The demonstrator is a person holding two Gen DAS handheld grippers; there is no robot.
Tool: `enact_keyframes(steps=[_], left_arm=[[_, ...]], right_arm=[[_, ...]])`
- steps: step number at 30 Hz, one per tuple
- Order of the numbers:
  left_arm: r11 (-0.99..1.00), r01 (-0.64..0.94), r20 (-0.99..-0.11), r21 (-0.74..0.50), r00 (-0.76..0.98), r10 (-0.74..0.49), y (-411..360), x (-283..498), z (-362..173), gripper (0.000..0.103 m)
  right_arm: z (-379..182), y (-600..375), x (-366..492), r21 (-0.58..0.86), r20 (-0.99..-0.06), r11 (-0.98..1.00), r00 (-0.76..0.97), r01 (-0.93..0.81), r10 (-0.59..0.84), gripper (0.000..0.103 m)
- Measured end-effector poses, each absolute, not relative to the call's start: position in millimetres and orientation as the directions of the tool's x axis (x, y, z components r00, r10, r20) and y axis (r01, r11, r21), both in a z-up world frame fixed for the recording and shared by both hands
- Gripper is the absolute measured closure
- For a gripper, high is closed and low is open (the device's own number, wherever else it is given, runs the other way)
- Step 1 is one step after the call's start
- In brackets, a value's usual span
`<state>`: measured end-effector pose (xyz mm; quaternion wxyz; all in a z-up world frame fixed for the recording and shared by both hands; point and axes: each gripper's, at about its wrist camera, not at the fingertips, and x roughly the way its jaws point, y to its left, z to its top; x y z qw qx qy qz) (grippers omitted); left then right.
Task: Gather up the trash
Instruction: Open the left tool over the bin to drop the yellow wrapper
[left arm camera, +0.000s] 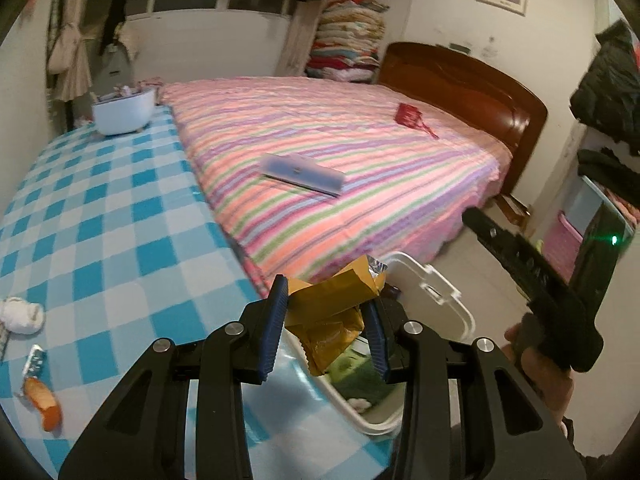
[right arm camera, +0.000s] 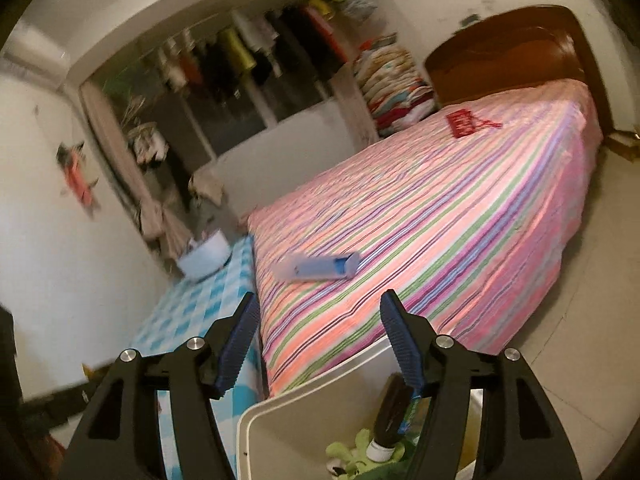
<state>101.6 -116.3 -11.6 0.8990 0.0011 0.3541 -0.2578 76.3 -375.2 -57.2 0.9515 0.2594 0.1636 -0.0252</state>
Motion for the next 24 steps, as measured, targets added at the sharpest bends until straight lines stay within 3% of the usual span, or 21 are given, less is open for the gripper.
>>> enact_keyframes(steps=[13, 17, 21, 24], left_arm=[[0.817, 0.55, -0.675, -0.175, 0.537, -0.506, -176, 90, -39, 0.061], [0.817, 0.554, -0.671, -0.159, 0.546, -0.501, -177, 90, -42, 0.052], [0.826, 0.546, -0.652, -0.142, 0.576, -0.493, -175, 87, -38, 0.028], [0.827, 0.546, -0.637, -0.13, 0.594, -0.492, -171, 85, -32, 0.027]], right_arm=[[-59, -396, 63, 0.541, -0.299, 0.826, 0.954, 0.154, 0.017, 0.042], [-59, -396, 61, 0.543, -0.295, 0.825, 0.956, 0.157, 0.012, 0.042], [-59, -398, 62, 0.546, -0.3, 0.823, 0.954, 0.156, 0.018, 0.042], [-58, -397, 61, 0.541, -0.302, 0.826, 0.953, 0.156, 0.018, 0.042]])
